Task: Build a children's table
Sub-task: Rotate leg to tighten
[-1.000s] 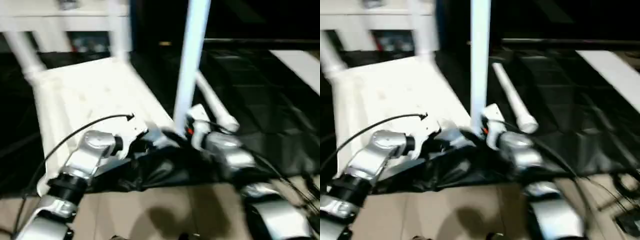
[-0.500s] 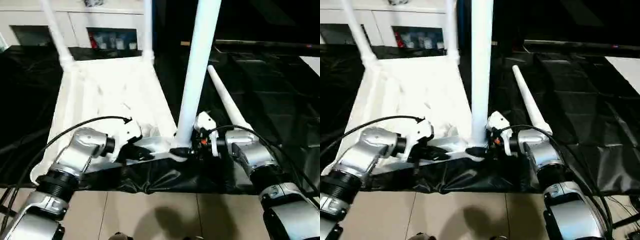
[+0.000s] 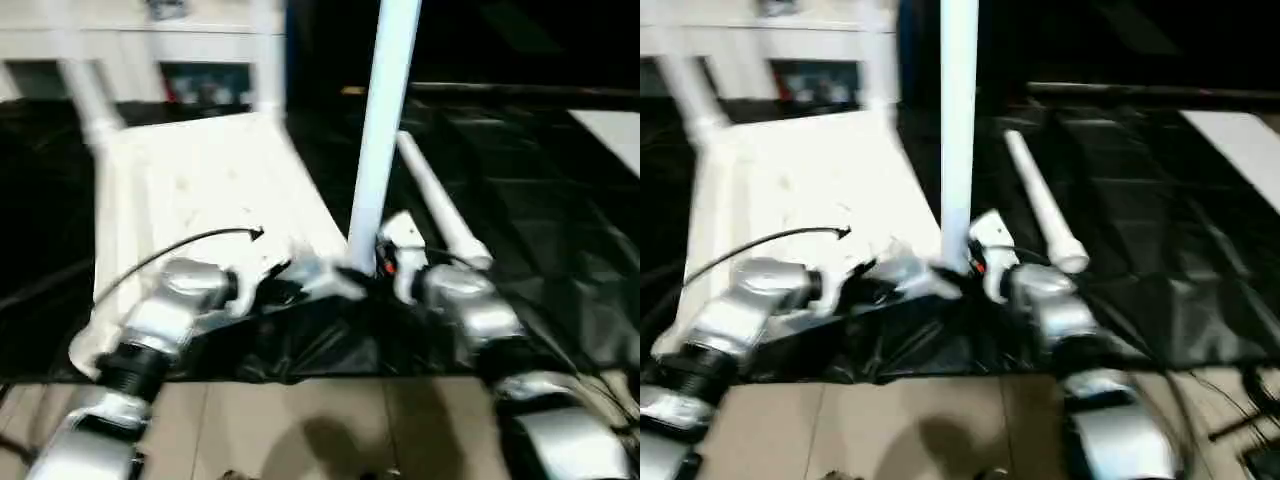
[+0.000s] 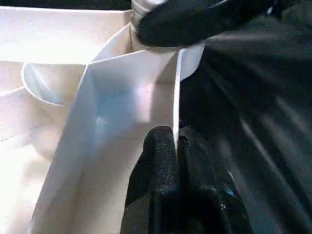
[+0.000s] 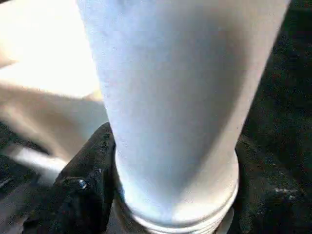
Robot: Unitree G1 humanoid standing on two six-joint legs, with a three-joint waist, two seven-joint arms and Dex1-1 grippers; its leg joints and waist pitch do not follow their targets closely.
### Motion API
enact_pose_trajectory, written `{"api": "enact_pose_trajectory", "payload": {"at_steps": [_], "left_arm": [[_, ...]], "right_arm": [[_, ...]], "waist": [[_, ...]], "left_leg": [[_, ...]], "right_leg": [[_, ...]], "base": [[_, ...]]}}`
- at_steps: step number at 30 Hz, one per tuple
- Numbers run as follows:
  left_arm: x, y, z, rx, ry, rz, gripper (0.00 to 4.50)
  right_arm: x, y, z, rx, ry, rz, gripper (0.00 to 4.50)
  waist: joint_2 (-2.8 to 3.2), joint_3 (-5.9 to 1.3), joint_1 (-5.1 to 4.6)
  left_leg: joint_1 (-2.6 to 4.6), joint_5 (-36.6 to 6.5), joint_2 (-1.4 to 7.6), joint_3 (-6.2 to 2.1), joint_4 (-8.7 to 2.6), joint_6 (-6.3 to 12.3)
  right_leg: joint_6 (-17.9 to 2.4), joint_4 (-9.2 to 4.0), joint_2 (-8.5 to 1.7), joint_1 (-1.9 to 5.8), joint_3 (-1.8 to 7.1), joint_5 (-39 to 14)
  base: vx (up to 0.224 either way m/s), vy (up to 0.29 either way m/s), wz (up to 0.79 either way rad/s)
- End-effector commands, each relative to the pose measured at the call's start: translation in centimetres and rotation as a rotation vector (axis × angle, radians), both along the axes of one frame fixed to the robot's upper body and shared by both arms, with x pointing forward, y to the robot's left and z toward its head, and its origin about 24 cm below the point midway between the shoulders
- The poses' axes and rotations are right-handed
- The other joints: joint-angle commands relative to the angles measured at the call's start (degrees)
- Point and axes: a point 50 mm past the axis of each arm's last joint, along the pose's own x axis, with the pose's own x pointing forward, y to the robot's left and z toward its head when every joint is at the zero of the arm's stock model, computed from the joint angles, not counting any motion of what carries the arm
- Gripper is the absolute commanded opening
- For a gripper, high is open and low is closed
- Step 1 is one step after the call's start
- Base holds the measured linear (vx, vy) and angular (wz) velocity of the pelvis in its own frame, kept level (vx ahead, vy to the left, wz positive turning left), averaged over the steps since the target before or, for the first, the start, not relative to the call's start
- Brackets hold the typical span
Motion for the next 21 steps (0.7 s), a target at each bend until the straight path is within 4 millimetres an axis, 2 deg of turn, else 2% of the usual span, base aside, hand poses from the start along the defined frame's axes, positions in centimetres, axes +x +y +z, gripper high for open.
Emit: {"api": "enact_pose_trajectory", "payload": {"at_steps": [1, 2, 4, 5, 7, 9, 10, 11, 12, 13, 15, 17, 18, 20, 21], "left_arm": [[0.8, -2.9, 2.4, -0.073, -0.113, 0.031, 0.0], [0.8, -3.2, 2.4, -0.072, -0.118, 0.035, 0.0], [0.4, -3.9, 2.1, -0.077, -0.119, 0.027, 0.0], [0.3, -4.1, 2.1, -0.079, -0.12, 0.021, 0.0], [0.0, -4.4, 2.0, -0.092, -0.121, -0.004, 0.0], [-0.2, -4.4, 2.1, -0.097, -0.128, -0.031, 0.0], [-0.4, -4.3, 2.1, -0.098, -0.129, -0.055, 0.0], [-0.4, -4.3, 2.1, -0.098, -0.129, -0.057, 0.0], [-0.5, -4.2, 2.1, -0.1, -0.127, -0.076, 0.0], [-0.7, -4.1, 2.1, -0.103, -0.122, -0.102, 0.0], [-1.1, -3.9, 2.0, -0.107, -0.11, -0.165, 0.0], [-1.3, -3.6, 2.0, -0.1, -0.102, -0.21, 0.0], [-1.4, -3.2, 1.9, -0.096, -0.091, -0.229, 0.0], [-1.4, -2.7, 1.9, -0.083, -0.077, -0.257, 0.0], [-1.4, -2.1, 1.8, -0.067, -0.059, -0.284, 0.0]], "right_arm": [[-1.2, 3.8, -1.8, 0.016, 0.095, 0.009, 2.75], [-1.2, 4.3, -1.8, 0.012, 0.094, -0.018, 2.75], [-1.3, 5.3, -1.6, 0.034, 0.083, -0.026, 2.75], [-1.3, 5.7, -1.6, 0.047, 0.082, -0.019, 3.31], [-1.4, 6.1, -1.4, 0.069, 0.084, -0.008, 3.45], [-1.3, 6.0, -1.4, 0.074, 0.084, -0.012, 3.52], [-1.1, 5.7, -1.2, 0.054, 0.063, -0.014, 3.73], [-1.1, 5.7, -1.2, 0.052, 0.062, -0.014, 3.91], [-0.9, 5.4, -1.1, 0.046, 0.052, -0.008, 3.91], [-0.8, 5.0, -0.9, 0.037, 0.038, 0.01, 3.91], [-0.7, 3.9, -0.5, 0.018, 0.008, 0.079, 3.91], [-0.8, 3.1, -0.3, 0.002, -0.013, 0.159, 3.91], [-1.0, 2.5, -0.2, -0.01, -0.024, 0.212, 3.91], [-1.3, 1.5, 0.0, -0.032, -0.036, 0.295, 3.91], [-1.7, 0.3, 0.1, -0.05, -0.035, 0.382, 3.91]], "waist": [[0.03, -4.01, -0.39], [-0.38, -4.02, -0.78], [-0.25, -3.91, -1.15], [-0.46, -3.89, -1.42], [-0.25, -3.95, -1.56], [-0.13, -3.97, -1.81], [0.11, -4.01, -1.8], [0.11, -4.03, -1.95], [0.08, -4.03, -1.99], [0.54, -4.1, -1.91], [0.65, -4.17, -1.83], [0.42, -4.29, -1.61], [0.56, -4.27, -1.34], [0.38, -4.45, -0.83], [0.02, -4.58, -0.37]], "left_leg": [[1.51, -26.7, 1.17, -1.83, -4.16, -1.72], [1.65, -27.0, 1.25, -1.89, -4.15, -1.66], [1.52, -28.3, 1.2, -2.13, -4.24, -1.53], [1.42, -29.1, 1.22, -2.23, -4.33, -1.48], [1.73, -29.8, 1.11, -2.25, -4.29, -1.17], [1.58, -30.0, 1.19, -2.33, -4.47, -0.91], [1.64, -30.0, 1.2, -2.3, -4.5, -0.89], [1.57, -30.1, 1.28, -2.28, -4.58, -0.98], [1.48, -30.1, 1.27, -2.27, -4.65, -0.95], [1.56, -30.4, 1.23, -2.2, -4.66, -0.95], [1.48, -30.0, 1.29, -2.12, -4.7, -0.77], [1.41, -29.1, 1.3, -1.92, -4.65, -0.23], [1.49, -28.1, 1.31, -1.69, -4.67, 0.26], [1.38, -25.6, 1.4, -1.41, -4.61, 0.89], [1.33, -23.7, 1.54, -1.27, -4.53, 1.35]], "right_leg": [[-5.5, -6.12, -3.36, 1.65, 1.5, -37.6], [-5.7, -6.31, -3.43, 1.49, 1.3, -37.3], [-5.1, -6.46, -3.3, 1.65, 0.82, -37.6], [-4.6, -6.61, -3.27, 1.71, 0.7, -37.5], [-4.9, -6.69, -3.3, 1.43, 0.87, -36.8], [-5.7, -6.51, -3.32, 1.56, 1.03, -35.2], [-6.0, -6.47, -3.31, 1.53, 1.12, -34.6], [-6.8, -6.29, -3.28, 1.53, 1.25, -33.2], [-7.1, -6.19, -3.21, 1.59, 1.3, -32.6], [-7.8, -6.07, -3.24, 1.56, 1.5, -31.2], [-8.6, -5.87, -3.27, 1.7, 1.73, -29.8], [-9.5, -5.65, -3.18, 1.89, 1.89, -28.0], [-10.1, -5.68, -3.14, 1.83, 2.1, -26.8], [-11.1, -5.27, -3.12, 2.04, 2.42, -24.2], [-11.8, -4.86, -3.18, 2.13, 2.6, -22.7]], "base": [[0.0, 0.0, 0.0], [0.0, 0.0, 0.0], [0.0, 0.0, 0.0], [0.0, 0.0, 0.0], [0.0, 0.0, 0.0], [0.0, 0.0, 0.0], [0.0, 0.0, 0.0], [0.0, 0.0, 0.0], [0.0, 0.0, 0.0], [0.0, 0.0, 0.0], [0.0, 0.0, 0.0], [0.0, 0.0, 0.0], [0.0, 0.0, 0.0], [0.0, 0.0, 0.0], [0.0, 0.0, 0.0]]}}
